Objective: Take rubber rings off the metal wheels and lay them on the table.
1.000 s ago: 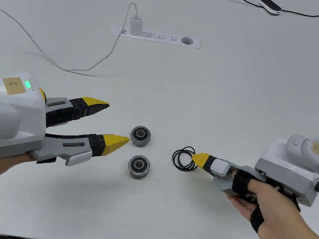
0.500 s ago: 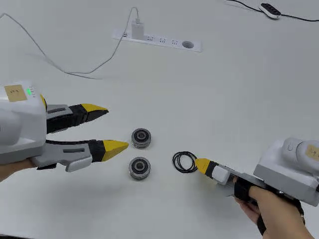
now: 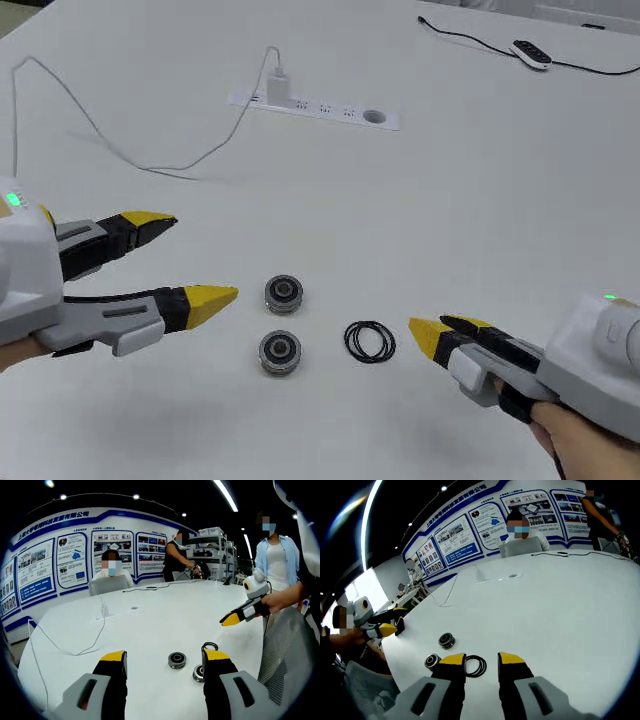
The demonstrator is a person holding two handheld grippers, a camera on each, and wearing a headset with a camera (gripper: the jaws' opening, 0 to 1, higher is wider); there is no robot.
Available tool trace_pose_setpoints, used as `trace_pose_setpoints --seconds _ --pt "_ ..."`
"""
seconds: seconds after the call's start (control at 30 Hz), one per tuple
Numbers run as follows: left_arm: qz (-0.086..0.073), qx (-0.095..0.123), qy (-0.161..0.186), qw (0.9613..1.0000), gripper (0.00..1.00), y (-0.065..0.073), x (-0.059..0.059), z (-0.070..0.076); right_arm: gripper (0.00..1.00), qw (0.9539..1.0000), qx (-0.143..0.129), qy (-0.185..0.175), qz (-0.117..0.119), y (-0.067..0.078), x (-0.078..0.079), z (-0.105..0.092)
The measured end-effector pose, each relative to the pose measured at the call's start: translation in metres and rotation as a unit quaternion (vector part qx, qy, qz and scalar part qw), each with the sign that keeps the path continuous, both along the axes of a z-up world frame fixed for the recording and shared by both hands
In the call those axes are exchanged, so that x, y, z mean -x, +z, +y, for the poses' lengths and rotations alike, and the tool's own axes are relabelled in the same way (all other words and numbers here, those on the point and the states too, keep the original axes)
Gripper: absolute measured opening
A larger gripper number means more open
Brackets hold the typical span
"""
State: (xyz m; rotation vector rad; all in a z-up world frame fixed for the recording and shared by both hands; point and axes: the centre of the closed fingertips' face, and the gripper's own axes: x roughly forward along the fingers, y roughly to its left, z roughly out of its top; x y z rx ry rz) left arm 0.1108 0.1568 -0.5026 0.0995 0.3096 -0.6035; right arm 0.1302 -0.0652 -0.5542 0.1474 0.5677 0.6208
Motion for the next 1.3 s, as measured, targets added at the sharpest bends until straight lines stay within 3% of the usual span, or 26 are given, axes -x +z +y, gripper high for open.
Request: trace_pose_setpoints --seconds 0.17,0.3,0.43,0.53,0.67,0.77,0.93,1.13,1.3 --pt "0.0 0.005 0.017 0.9998 0.67 0.001 0.012 0.008 0.29 0.9993 0.022 0.013 -0.028 0.008 0.008 -0.009" --pt "0.001 0.004 0.028 0.9996 0.68 0.001 0.025 0.013 0.31 0.9989 0.021 0.006 -0.04 0.011 0.012 -0.02" --pt "0.003 0.013 0.043 0.999 0.72 0.001 0.037 0.018 0.36 0.9967 0.053 0.017 -0.06 0.013 0.019 -0.03" --pt "0.005 0.014 0.052 0.9985 0.75 -0.001 0.044 0.021 0.38 0.9952 0.061 0.022 -0.073 0.019 0.026 -0.033" --pt "0.006 0.013 0.064 0.9979 0.77 -0.004 0.052 0.022 0.41 0.9937 0.074 0.026 -0.08 0.021 0.033 -0.038" --pt "0.003 0.02 0.077 0.9969 0.81 -0.005 0.057 0.023 0.45 0.9943 0.068 0.019 -0.08 0.021 0.038 -0.041" --pt "0.009 0.01 0.087 0.9962 0.89 -0.014 0.064 0.024 0.53 0.9937 0.075 0.025 -0.079 0.016 0.046 -0.041" --pt "0.026 -0.002 0.103 0.9943 0.99 -0.031 0.07 0.031 0.64 0.9915 0.091 0.023 -0.09 0.013 0.047 -0.041" --pt "0.026 -0.004 0.121 0.9923 1.0 -0.034 0.069 0.039 0.73 0.9914 0.089 0.008 -0.095 0.014 0.042 -0.04"
